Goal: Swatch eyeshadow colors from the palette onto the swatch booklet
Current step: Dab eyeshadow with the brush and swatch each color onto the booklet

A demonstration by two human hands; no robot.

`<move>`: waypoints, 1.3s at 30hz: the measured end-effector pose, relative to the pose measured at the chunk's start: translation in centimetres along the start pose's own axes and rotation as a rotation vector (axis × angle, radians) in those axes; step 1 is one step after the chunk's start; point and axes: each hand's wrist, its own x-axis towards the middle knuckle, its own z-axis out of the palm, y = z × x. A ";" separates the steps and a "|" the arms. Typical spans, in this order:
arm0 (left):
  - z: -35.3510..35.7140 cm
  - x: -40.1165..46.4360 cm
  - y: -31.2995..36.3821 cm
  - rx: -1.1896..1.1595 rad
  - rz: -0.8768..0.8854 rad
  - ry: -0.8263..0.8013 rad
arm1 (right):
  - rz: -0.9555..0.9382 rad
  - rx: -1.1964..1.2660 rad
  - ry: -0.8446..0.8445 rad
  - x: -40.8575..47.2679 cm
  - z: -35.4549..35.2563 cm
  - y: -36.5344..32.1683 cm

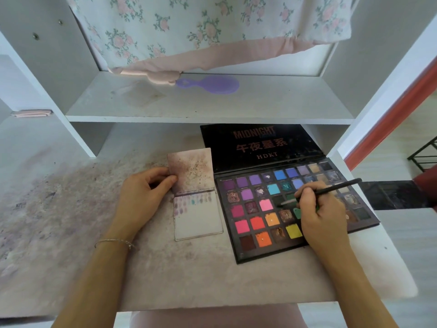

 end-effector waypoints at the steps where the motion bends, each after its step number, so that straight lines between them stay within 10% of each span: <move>1: 0.0 0.0 0.0 -0.006 0.002 0.003 | 0.002 0.003 0.003 0.0 0.0 0.0; 21: 0.1 0.2 -0.2 0.026 0.025 0.017 | 0.109 0.140 0.014 0.2 0.5 -0.8; 39: 0.0 0.3 -0.3 0.011 0.040 -0.005 | 0.135 0.314 -0.382 -0.3 7.8 -5.5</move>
